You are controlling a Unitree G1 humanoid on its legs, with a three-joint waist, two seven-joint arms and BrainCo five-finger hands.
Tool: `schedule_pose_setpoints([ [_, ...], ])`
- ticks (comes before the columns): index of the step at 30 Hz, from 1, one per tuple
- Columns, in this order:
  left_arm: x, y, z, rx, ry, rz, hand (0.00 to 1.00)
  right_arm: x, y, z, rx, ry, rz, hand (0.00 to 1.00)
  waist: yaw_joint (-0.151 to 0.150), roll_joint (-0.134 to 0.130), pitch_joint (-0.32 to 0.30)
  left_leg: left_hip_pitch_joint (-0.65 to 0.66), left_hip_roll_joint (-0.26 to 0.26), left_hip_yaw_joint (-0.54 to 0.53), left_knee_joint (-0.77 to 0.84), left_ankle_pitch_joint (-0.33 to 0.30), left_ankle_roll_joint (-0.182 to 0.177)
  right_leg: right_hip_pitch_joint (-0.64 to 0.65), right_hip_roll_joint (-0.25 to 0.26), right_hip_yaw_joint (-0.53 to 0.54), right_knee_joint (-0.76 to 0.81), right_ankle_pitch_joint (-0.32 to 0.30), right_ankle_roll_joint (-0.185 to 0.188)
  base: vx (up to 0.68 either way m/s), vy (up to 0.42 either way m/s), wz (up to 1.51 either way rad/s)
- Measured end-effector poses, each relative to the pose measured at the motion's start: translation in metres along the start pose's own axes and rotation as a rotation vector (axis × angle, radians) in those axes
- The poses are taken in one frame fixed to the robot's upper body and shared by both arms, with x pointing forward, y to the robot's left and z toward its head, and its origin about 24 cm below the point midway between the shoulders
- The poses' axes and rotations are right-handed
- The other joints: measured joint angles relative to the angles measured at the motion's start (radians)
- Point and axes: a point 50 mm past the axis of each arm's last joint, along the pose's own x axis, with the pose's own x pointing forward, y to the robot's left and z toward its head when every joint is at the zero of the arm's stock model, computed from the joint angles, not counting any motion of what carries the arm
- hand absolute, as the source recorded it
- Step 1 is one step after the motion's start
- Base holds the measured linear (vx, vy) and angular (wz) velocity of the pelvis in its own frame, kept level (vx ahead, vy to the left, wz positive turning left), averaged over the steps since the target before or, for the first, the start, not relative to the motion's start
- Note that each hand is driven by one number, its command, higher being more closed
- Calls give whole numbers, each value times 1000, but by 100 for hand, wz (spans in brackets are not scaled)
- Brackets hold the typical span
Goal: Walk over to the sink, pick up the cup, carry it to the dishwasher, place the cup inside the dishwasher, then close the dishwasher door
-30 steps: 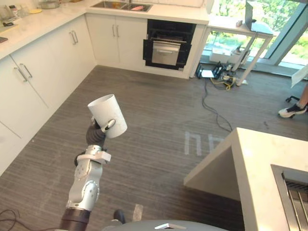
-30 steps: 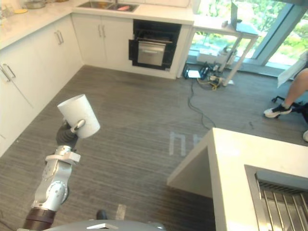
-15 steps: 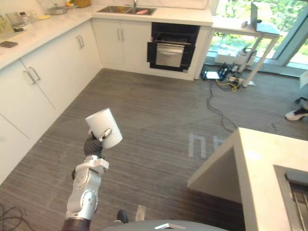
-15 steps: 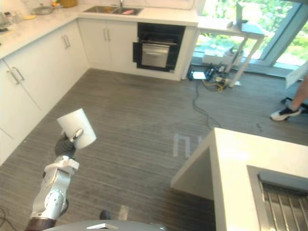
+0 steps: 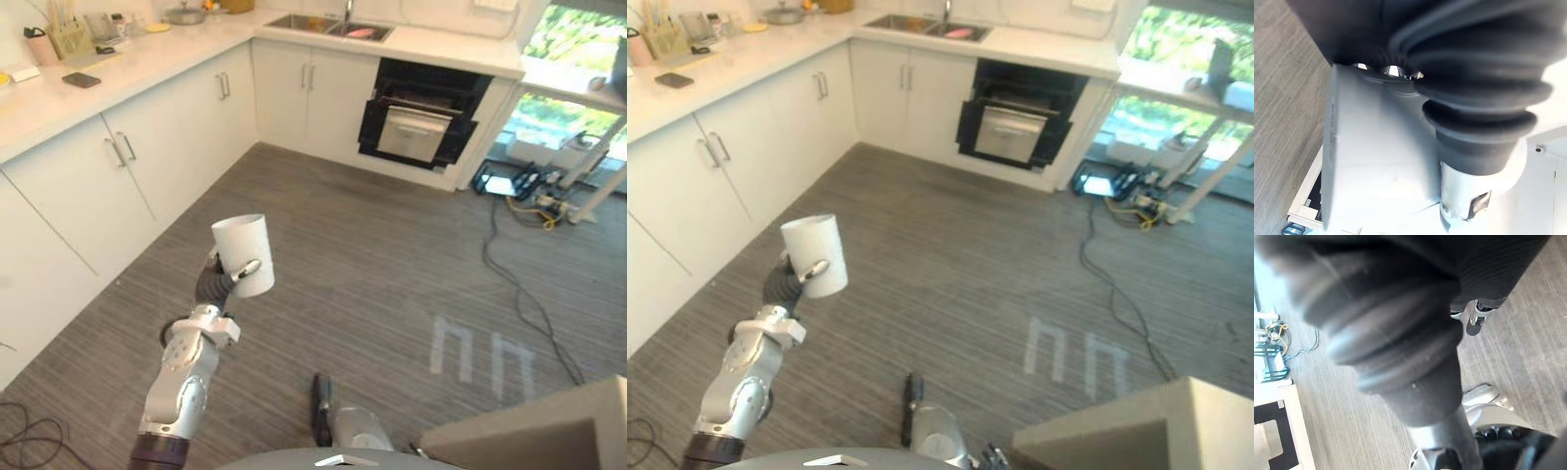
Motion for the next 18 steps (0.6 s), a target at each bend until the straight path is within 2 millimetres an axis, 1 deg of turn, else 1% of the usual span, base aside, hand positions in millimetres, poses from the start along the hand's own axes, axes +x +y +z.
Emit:
schedule_pose_setpoints([
  [1, -2, 0, 3, -4, -15, -3, 100, -1, -2, 3, -22, -17, -12, 0, 1, 11, 2, 12, 3, -1, 22, -32, -6, -2, 0, 0, 26, 49, -54, 585, -156, 6],
  [2, -6, -4, 6, -25, -41, -15, 100, -6, -8, 12, -50, -64, -28, 0, -1, 57, 7, 28, 40, 1, 53, -87, -21, -15, 20, -16, 110, 25, -85, 562, -151, 1],
  [3, -8, -8, 10, -28, -61, -40, 100, -10, -10, 19, -85, -96, -27, 0, -6, 96, 0, 36, 69, 20, 81, -97, -31, -23, 39, -29, 173, -48, -90, 522, -153, 8],
  [4, -8, -8, 12, -25, -69, -51, 100, -10, -8, 19, -99, -102, -29, 0, -10, 99, -2, 35, 76, 33, 106, -90, -38, -20, 38, -36, 199, -79, -91, 490, -203, 23],
  [5, -8, -11, 13, -27, -74, -74, 100, -13, -7, 20, -128, -119, -35, 0, -18, 93, -1, 31, 93, 52, 184, -74, -39, 8, 42, -50, 222, -131, -91, 481, -246, 25],
  [6, -11, -14, 12, -38, -77, -84, 100, -19, -6, 19, -137, -131, -54, 0, -19, 94, -2, -1, 117, 68, 313, -51, -45, 47, 50, -61, 226, -173, -93, 474, -245, 20],
  [7, -12, -15, 11, -44, -79, -87, 100, -21, -7, 17, -131, -134, -63, 0, -18, 95, -3, -32, 132, 74, 404, -27, -60, 66, 55, -62, 224, -190, -92, 445, -206, 7],
  [8, -15, -18, 11, -53, -87, -91, 100, -25, -8, 16, -128, -139, -80, 0, -18, 99, -5, -101, 159, 74, 553, 32, -114, 93, 65, -64, 218, -211, -93, 527, -155, -2],
  [9, -18, -21, 8, -69, -94, -91, 100, -31, -12, 17, -148, -153, -99, 0, -17, 110, -10, -191, 201, 75, 735, 159, -164, 126, 85, -54, 200, -233, -96, 530, -126, -11],
  [10, -21, -21, 6, -80, -93, -81, 100, -34, -13, 17, -167, -164, -106, 0, -14, 123, -9, -248, 244, 95, 882, 193, -165, 164, 104, -37, 189, -250, -102, 469, -68, -42],
  [11, -26, -19, 2, -94, -83, -53, 100, -38, -16, 16, -197, -163, -110, 0, -2, 127, -7, -298, 296, 144, 1013, 165, -126, 224, 119, -6, 182, -276, -105, 457, -54, -69],
  [12, -30, -18, -1, -103, -71, -38, 100, -41, -19, 14, -226, -158, -111, 0, 10, 126, -6, -348, 323, 174, 1054, 116, -90, 277, 119, 23, 177, -296, -99, 449, -48, -84],
  [13, -32, -18, -3, -106, -62, -35, 100, -42, -22, 14, -248, -152, -110, 0, 24, 126, -6, -388, 332, 185, 1024, 75, -74, 307, 115, 46, 175, -314, -85, 422, -37, -74],
  [14, -34, -18, -4, -108, -60, -33, 100, -43, -24, 13, -261, -146, -110, 0, 35, 126, -6, -412, 333, 191, 972, 48, -70, 322, 110, 62, 175, -332, -73, 363, 28, -95],
  [15, -38, -17, -5, -112, -67, -23, 100, -44, -28, 13, -283, -138, -103, 0, 57, 124, -8, -445, 334, 205, 756, 4, -69, 343, 100, 105, 179, -362, -63, 444, 84, -98],
  [16, -42, -16, -6, -112, -66, -15, 100, -44, -29, 13, -288, -136, -96, 0, 57, 121, -9, -465, 329, 208, 583, 1, -68, 344, 94, 135, 186, -376, -61, 464, 120, -96],
  [17, -43, -16, -7, -113, -64, -15, 100, -44, -28, 13, -287, -134, -93, 0, 57, 117, -10, -473, 318, 203, 462, 11, -72, 343, 87, 154, 192, -387, -59, 447, 179, -83],
  [18, -47, -16, -9, -113, -57, -25, 100, -45, -29, 12, -275, -128, -85, 0, 55, 107, -14, -474, 296, 176, 227, 68, -88, 343, 69, 192, 206, -411, -45, 490, 233, -91],
])
